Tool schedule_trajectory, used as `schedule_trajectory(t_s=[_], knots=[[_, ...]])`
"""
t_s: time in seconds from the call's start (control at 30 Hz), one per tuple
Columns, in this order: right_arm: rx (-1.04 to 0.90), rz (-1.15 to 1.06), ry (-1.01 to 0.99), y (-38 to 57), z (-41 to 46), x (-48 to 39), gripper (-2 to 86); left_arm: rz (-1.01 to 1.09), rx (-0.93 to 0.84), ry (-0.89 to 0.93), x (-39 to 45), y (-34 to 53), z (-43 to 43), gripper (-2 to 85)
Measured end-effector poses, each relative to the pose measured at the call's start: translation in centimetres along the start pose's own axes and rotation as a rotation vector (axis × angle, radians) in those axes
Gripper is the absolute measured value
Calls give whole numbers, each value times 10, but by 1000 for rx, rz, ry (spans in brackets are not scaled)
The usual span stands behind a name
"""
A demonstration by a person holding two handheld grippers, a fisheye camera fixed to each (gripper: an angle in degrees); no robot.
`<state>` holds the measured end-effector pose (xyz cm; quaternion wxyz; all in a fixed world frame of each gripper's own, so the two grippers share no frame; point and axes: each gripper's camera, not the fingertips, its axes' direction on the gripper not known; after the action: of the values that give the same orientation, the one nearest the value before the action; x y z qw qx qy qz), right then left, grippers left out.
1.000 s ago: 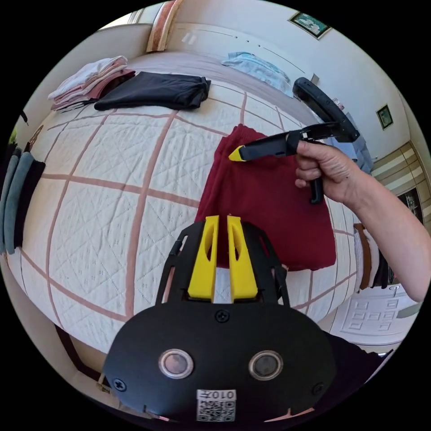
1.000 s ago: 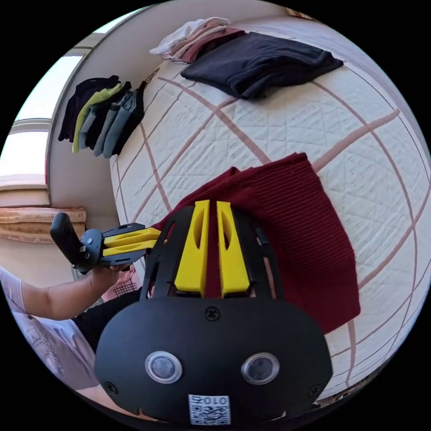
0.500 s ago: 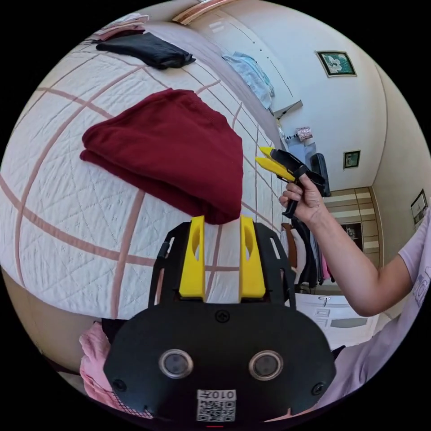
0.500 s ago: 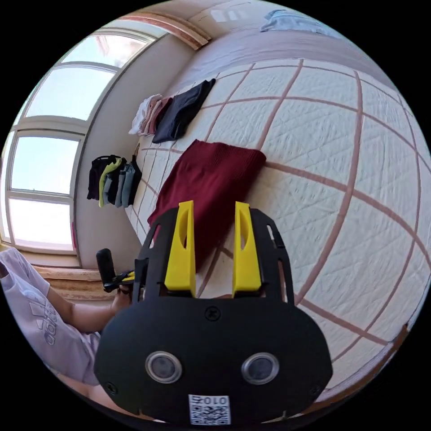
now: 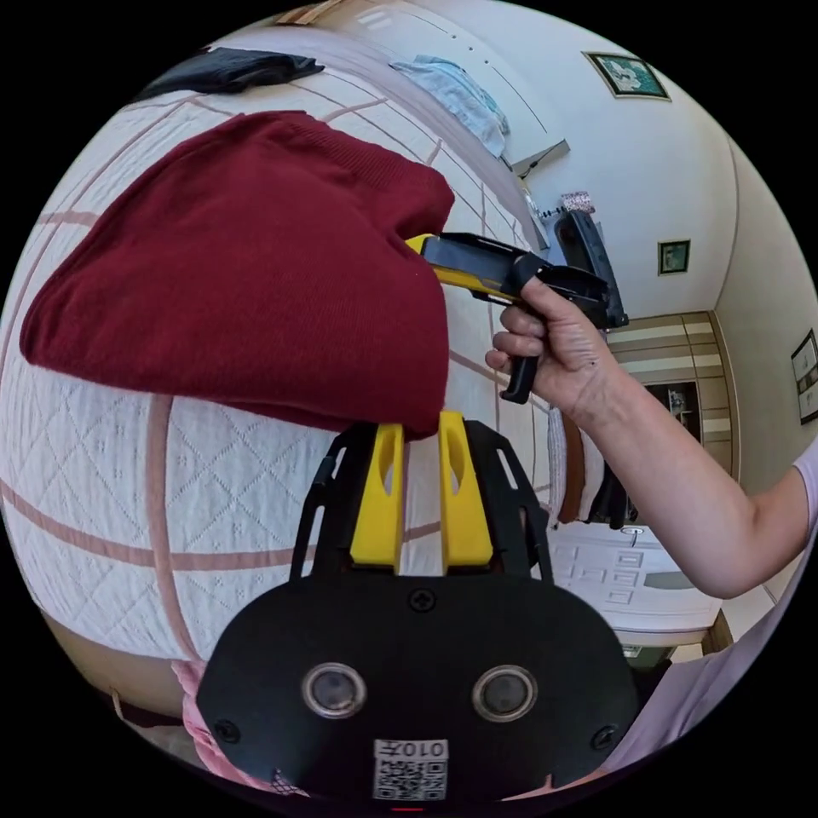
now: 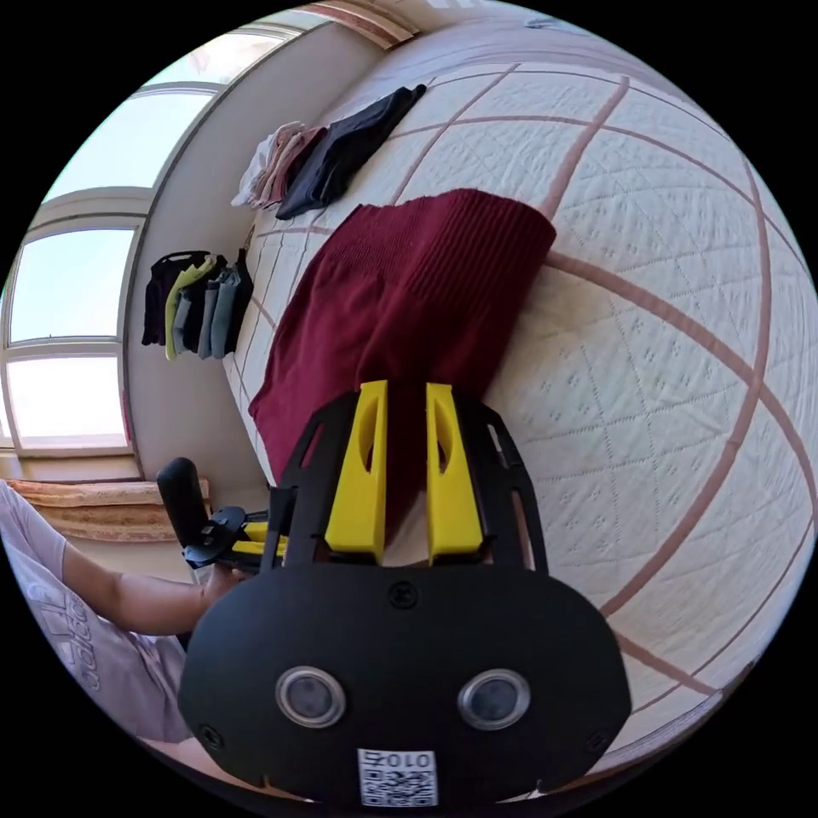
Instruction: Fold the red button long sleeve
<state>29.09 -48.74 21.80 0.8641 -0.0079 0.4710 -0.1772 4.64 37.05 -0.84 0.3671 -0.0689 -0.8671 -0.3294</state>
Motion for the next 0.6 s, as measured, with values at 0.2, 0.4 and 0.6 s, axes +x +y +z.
schedule_trajectory(t_s=[0.2,0.4,0.6], knots=[[71,151,-39,5,-43,37,165,-326,223,161,-28,35,-45,97],[-105,186,-130,36,-4,31,178,-368,247,267,-37,44,-36,107],[-55,329,-381,43,11,56,127,-415,255,389,-45,37,-34,144]])
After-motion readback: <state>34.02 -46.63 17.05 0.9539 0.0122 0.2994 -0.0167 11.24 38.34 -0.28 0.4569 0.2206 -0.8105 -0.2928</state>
